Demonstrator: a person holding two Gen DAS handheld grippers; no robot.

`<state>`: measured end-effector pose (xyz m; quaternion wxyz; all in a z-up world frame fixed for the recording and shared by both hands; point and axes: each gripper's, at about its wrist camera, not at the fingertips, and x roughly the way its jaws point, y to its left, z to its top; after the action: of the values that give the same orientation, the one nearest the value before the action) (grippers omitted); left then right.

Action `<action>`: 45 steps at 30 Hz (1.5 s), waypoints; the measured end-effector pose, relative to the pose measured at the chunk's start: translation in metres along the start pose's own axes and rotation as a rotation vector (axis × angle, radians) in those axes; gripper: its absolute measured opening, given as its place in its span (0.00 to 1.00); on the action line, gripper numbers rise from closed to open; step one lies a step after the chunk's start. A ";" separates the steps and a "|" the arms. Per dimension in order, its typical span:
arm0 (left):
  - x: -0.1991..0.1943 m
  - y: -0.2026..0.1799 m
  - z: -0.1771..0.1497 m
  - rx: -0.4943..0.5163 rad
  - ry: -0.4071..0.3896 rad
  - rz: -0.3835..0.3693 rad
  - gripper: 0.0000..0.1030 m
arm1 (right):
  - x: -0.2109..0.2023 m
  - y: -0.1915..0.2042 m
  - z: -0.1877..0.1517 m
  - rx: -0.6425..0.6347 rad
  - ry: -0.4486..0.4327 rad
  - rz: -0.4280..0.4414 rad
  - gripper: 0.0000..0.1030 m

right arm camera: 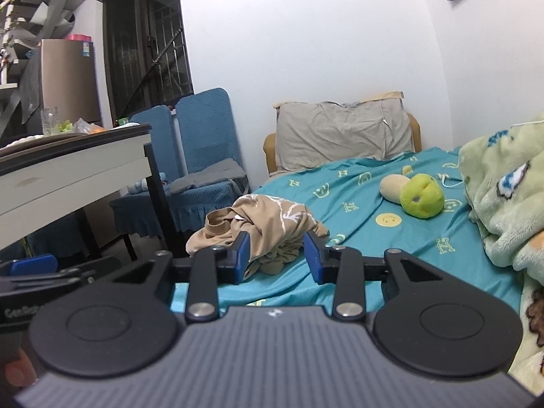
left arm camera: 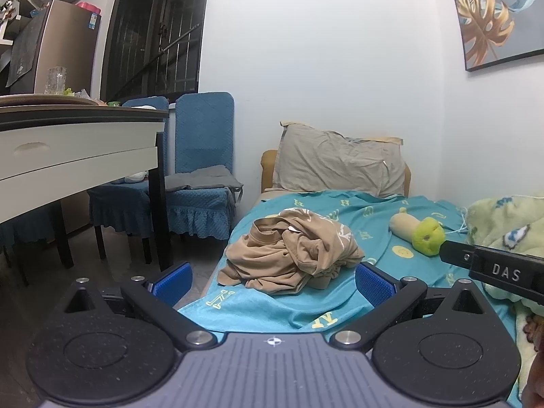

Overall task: Fold clothes
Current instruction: 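Move both tools toward the crumpled beige T-shirt on the bed, then close the left tool on the beige T-shirt fabric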

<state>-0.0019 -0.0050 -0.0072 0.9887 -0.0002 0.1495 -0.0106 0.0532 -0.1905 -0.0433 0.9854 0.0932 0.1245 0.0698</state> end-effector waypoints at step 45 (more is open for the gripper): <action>0.349 0.064 0.032 -0.386 0.265 0.033 0.64 | 0.111 -0.034 0.024 0.019 0.074 0.070 0.90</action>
<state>0.3427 0.0517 -0.0800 0.9421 -0.1857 0.2770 0.0343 0.1694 -0.2098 -0.0532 0.9761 0.1043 0.1583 0.1063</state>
